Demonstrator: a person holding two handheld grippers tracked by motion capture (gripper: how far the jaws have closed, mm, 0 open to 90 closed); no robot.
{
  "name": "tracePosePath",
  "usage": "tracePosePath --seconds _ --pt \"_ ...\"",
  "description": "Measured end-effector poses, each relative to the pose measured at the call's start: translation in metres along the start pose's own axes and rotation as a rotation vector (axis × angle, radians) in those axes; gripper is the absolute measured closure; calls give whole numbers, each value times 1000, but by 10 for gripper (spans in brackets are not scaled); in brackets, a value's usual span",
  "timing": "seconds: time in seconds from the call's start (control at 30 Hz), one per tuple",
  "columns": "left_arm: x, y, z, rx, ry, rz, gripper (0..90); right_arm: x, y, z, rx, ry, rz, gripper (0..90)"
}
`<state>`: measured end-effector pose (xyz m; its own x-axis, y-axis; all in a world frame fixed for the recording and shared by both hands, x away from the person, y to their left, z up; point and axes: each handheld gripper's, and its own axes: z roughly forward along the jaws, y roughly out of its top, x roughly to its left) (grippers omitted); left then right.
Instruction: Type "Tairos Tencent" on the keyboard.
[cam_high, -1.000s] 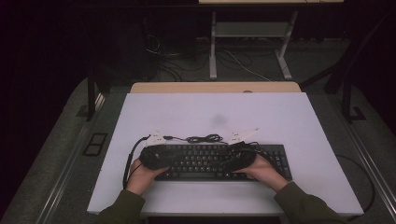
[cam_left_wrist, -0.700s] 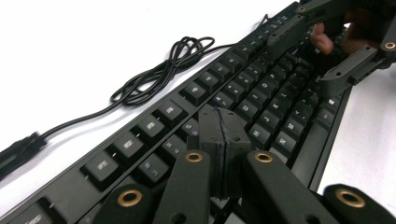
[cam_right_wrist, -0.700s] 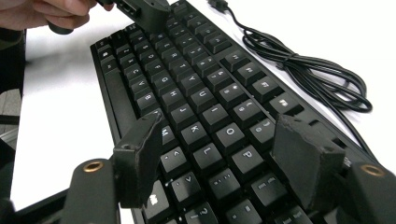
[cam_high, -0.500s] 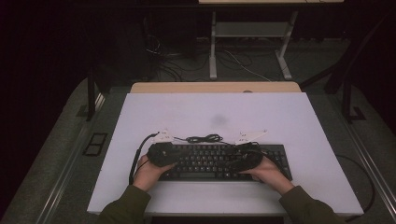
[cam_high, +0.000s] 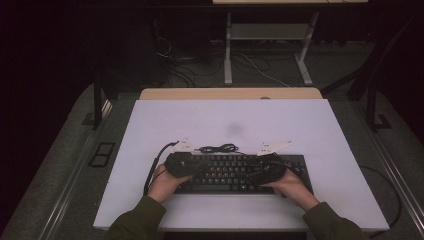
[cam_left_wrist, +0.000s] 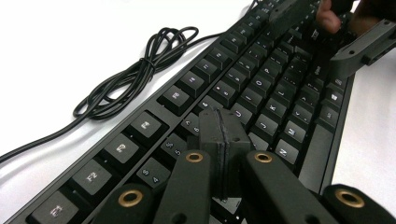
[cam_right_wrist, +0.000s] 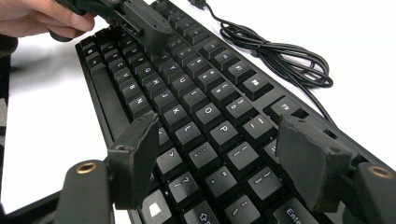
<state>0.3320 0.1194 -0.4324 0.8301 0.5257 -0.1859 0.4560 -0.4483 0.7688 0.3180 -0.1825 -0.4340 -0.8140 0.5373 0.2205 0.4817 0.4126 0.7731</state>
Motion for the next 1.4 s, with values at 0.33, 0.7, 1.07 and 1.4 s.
tracePosePath --seconds 0.33,0.7,1.07,1.4 --pt "0 0 6 22 7 10 894 -1 -1 -2 -3 -4 3 298" --pt "0 -1 6 45 13 27 894 -1 -1 -2 -4 -8 1 298" --pt "-1 1 3 25 12 13 894 -1 -1 -3 -14 -11 4 296" --pt "0 2 -1 4 15 -2 840 -3 -2 -4 -20 -9 13 276"
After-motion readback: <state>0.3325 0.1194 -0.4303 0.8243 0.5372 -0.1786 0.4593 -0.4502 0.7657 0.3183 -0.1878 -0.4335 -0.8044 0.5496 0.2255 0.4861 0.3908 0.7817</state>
